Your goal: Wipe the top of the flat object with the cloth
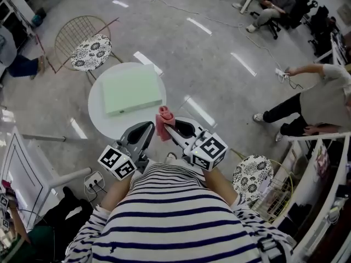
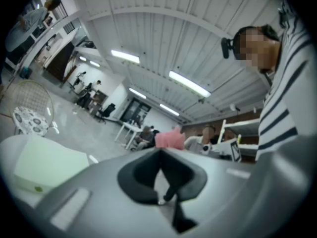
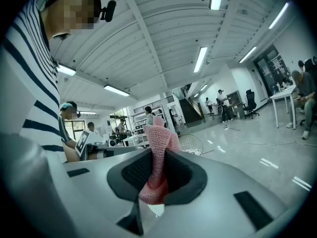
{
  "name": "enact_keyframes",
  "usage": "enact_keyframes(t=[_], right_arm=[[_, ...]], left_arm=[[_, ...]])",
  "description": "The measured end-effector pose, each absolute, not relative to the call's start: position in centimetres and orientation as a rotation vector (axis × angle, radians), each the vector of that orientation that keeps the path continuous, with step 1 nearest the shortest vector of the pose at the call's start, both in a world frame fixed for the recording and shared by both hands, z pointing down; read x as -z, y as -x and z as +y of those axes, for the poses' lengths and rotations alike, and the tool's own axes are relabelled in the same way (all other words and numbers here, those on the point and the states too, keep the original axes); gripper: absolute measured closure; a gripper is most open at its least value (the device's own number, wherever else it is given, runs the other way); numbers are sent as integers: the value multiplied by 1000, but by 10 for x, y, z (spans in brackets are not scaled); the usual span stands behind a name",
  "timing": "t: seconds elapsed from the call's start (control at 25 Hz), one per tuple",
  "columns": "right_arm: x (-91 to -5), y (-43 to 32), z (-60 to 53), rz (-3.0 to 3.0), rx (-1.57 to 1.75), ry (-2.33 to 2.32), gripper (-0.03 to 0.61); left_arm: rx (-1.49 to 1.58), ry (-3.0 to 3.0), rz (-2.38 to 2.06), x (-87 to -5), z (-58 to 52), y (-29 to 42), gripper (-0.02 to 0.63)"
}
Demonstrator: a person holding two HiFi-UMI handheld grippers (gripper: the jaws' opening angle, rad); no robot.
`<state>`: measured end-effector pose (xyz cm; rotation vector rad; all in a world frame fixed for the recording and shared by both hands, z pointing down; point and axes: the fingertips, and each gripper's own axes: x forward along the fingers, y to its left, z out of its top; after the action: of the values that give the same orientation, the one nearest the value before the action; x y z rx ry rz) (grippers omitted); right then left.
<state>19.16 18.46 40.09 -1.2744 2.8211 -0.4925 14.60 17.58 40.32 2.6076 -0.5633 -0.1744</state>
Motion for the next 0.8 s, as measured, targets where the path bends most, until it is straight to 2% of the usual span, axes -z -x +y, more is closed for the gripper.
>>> enact_keyframes(t=[0.8], right_arm=[[-420,-88,73,2837,606,1298,522]], left_arm=[[173,-2595,-570,-418,64,-33,604]])
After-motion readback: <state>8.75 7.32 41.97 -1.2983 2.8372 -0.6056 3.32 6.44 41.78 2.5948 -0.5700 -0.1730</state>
